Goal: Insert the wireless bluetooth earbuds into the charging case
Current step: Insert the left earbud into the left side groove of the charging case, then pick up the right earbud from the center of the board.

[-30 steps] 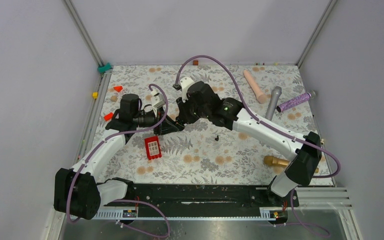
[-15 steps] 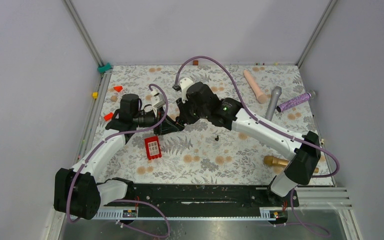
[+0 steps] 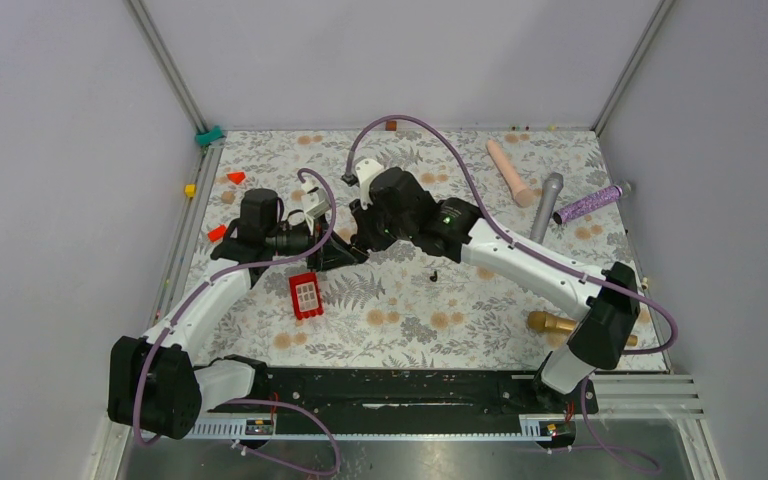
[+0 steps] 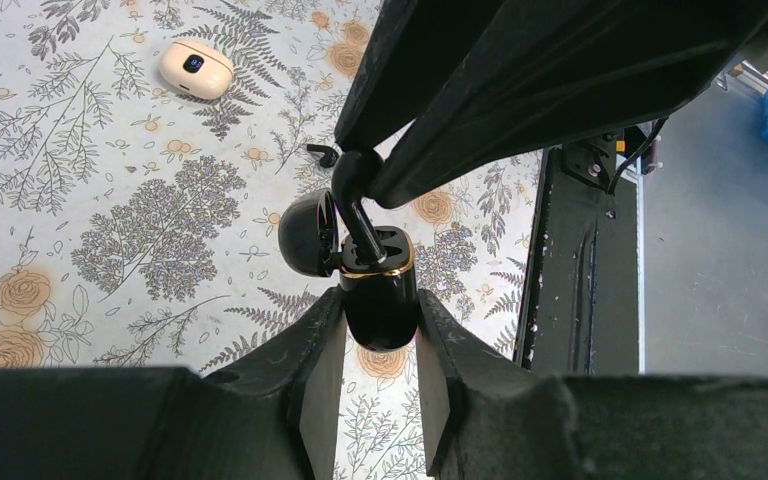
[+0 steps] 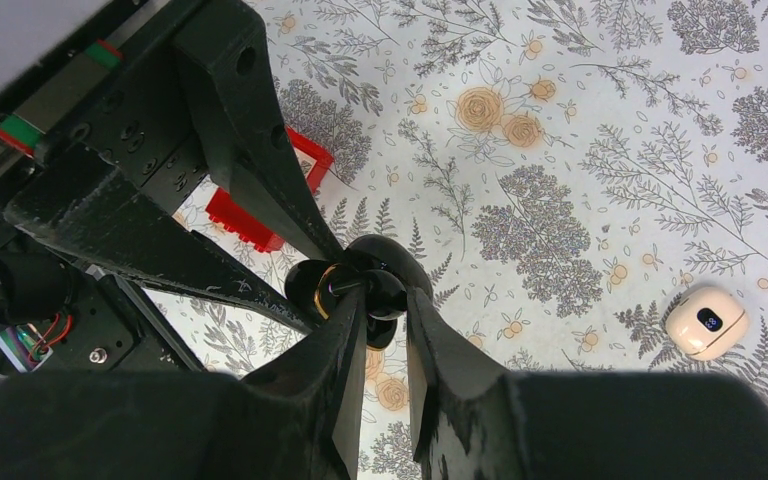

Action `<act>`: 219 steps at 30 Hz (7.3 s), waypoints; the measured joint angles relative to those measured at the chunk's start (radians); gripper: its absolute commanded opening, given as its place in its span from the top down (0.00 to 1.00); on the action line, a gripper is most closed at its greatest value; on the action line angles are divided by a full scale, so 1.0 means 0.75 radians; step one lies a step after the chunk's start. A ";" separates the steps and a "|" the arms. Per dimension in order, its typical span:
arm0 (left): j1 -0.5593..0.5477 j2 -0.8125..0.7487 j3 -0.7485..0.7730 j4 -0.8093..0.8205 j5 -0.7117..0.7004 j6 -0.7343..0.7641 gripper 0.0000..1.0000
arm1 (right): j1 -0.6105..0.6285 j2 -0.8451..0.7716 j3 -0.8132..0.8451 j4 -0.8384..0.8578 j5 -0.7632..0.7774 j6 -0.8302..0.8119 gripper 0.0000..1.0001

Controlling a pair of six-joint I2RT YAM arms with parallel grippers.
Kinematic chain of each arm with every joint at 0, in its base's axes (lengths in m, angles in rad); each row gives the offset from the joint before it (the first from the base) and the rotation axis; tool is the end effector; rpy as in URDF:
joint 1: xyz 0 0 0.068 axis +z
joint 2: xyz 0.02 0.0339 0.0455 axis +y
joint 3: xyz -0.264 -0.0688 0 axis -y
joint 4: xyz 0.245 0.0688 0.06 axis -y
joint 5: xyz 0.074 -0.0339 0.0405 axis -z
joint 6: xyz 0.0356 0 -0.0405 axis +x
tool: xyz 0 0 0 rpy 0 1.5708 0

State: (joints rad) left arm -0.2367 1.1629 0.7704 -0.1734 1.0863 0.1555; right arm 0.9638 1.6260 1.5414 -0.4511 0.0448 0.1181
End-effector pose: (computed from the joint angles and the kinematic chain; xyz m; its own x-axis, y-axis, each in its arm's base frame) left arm 0.2269 -0.0872 0.2690 -0.3856 0.1672 -0.9074 0.9060 0.2548 -0.3380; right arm 0.2169 0.3095 0.3603 -0.3832 -0.3455 -0.8566 -0.7587 0.6467 0.0786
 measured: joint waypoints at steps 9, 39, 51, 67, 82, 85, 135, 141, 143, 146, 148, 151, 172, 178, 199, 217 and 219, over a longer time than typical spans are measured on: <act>0.000 0.000 -0.002 0.005 -0.001 -0.005 1.00 | 0.014 0.005 -0.012 0.000 0.036 -0.008 0.82; 0.000 0.000 -0.012 -0.021 -0.005 -0.011 1.00 | 0.012 0.008 -0.033 -0.011 -0.011 0.084 0.83; -0.001 0.000 -0.012 -0.018 -0.005 -0.015 1.00 | 0.013 0.005 -0.054 -0.012 -0.051 0.095 0.81; -0.001 0.000 -0.013 0.004 -0.023 -0.014 1.00 | 0.028 -0.028 -0.058 -0.015 -0.144 0.073 0.48; 0.001 -0.036 -0.013 0.001 0.025 0.022 1.00 | 0.029 -0.071 -0.030 -0.073 -0.190 -0.066 0.43; 0.002 -0.065 -0.013 -0.008 0.028 0.036 1.00 | 0.013 -0.153 -0.032 -0.099 -0.180 -0.182 0.40; 0.021 -0.125 -0.013 -0.022 0.028 0.079 1.00 | -0.229 0.268 -0.523 -0.033 0.371 -0.584 0.24; 0.021 -0.125 -0.013 -0.022 0.028 0.079 1.00 | -0.230 0.269 -0.523 -0.003 0.485 -0.620 0.23; 0.022 -0.125 -0.013 -0.022 0.028 0.079 1.00 | -0.230 0.269 -0.523 0.002 0.507 -0.629 0.23; 0.023 -0.125 -0.013 -0.022 0.028 0.079 1.00 | -0.234 0.269 -0.523 0.003 0.519 -0.640 0.23; 0.025 -0.125 -0.013 -0.022 0.028 0.079 1.00 | -0.242 0.267 -0.523 0.003 0.518 -0.643 0.23; 0.026 -0.125 -0.013 -0.022 0.030 0.079 1.00 | -0.266 0.254 -0.523 0.000 0.512 -0.643 0.23; 0.029 -0.125 -0.013 -0.022 0.035 0.079 1.00 | -0.346 0.171 -0.492 -0.054 0.194 -0.431 0.35; 0.029 -0.125 -0.013 -0.022 0.038 0.079 1.00 | -0.346 0.181 -0.492 -0.036 0.196 -0.407 0.42; 0.033 -0.120 -0.013 -0.022 0.044 0.078 1.00 | -0.346 0.285 -0.449 -0.093 0.118 -0.340 0.43; 0.033 -0.105 -0.013 -0.023 0.047 0.077 1.00 | -0.346 0.391 -0.359 -0.130 0.093 -0.263 0.49; 0.033 -0.105 -0.013 -0.023 0.047 0.077 1.00 | -0.346 0.395 -0.354 -0.130 0.093 -0.259 0.52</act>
State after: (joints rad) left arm -0.2119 1.0840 0.7605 -0.1905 1.1217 0.2134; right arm 0.7040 1.9224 1.2762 -0.5488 0.1143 -0.0765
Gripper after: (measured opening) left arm 0.289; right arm 0.520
